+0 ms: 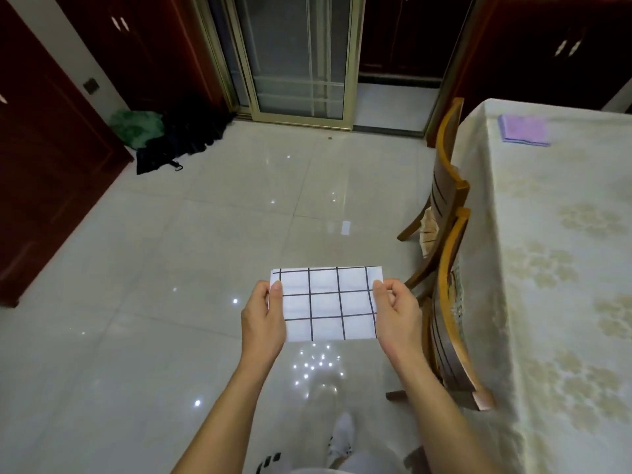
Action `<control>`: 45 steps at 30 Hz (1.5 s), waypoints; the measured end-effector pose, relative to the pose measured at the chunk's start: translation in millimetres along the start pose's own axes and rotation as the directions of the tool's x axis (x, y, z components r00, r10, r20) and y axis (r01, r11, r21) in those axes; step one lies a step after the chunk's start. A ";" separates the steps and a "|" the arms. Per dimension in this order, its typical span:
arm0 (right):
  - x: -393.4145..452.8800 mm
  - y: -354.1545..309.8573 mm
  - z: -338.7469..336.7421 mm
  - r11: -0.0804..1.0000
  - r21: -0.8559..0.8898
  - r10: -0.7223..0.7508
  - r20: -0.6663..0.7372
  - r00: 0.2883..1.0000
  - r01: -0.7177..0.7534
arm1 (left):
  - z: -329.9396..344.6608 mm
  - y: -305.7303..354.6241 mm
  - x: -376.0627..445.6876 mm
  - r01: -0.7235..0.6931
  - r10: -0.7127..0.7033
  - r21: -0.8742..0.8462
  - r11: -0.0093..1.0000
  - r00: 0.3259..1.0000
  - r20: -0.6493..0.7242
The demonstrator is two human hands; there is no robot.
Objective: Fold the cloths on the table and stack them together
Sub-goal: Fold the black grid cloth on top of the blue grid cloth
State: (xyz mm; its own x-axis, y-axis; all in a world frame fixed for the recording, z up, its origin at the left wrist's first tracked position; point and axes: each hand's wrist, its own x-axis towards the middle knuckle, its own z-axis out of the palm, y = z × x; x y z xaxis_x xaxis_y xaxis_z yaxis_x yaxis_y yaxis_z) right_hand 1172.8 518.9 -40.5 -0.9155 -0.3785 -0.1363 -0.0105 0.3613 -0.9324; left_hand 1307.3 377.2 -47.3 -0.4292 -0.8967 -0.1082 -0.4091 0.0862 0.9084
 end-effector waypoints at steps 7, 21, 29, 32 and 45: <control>80.1 -1.1 -6.4 0.999 -0.024 0.022 0.005 1.000 -0.021 | 51.2 30.4 57.9 0.001 -0.001 -0.003 1.000 1.000 0.021; 216.4 -17.4 26.4 0.998 -0.033 0.053 -0.015 0.998 -0.054 | 110.3 59.1 193.2 -0.019 0.022 -0.038 0.999 0.997 0.076; 343.3 -58.6 81.1 0.997 -0.028 0.073 -0.084 0.994 -0.075 | 144.7 93.8 343.3 -0.007 0.014 -0.048 0.999 0.989 0.146; 392.8 -79.6 102.1 0.999 -0.023 0.043 -0.137 0.990 -0.047 | 154.5 108.7 400.2 -0.036 0.046 -0.064 0.997 0.987 0.154; 510.0 -101.6 127.7 0.996 -0.078 0.026 -0.226 0.974 -0.044 | 208.0 147.7 527.4 -0.085 0.099 -0.065 0.994 0.963 0.250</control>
State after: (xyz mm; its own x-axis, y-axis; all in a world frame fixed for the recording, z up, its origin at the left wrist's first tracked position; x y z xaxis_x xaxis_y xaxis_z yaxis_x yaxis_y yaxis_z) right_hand 758.3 180.4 -58.0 -0.9827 -0.1667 -0.0810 -0.0011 0.4427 -0.8967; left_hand 853.0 7.3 -54.2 -0.6551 -0.7467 -0.1154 -0.3182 0.1341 0.9385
